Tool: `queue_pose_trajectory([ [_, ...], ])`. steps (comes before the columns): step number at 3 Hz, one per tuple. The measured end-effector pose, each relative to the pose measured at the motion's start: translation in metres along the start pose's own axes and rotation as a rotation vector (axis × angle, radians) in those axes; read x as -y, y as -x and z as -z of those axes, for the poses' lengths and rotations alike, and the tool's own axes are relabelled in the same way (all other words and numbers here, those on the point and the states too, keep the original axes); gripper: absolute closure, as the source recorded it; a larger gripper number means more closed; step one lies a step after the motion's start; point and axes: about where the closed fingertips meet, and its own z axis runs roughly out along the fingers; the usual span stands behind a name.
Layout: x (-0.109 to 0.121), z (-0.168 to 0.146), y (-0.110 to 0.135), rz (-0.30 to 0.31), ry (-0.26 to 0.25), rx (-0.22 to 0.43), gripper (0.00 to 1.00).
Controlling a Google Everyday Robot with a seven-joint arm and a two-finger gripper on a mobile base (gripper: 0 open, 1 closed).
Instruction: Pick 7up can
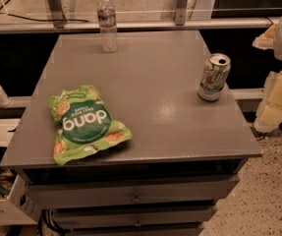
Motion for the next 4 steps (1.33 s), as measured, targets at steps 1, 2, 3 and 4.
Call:
queue_pose_trajectory([
  [1, 0.000, 0.000, 0.000, 0.000, 0.000, 0.000, 0.00],
  [2, 0.003, -0.004, 0.001, 0.008, 0.004, 0.032, 0.00],
  [3, 0.027, -0.024, 0.000, -0.006, 0.023, 0.120, 0.00],
  [4, 0.066, -0.051, -0.005, -0.025, 0.016, 0.186, 0.00],
])
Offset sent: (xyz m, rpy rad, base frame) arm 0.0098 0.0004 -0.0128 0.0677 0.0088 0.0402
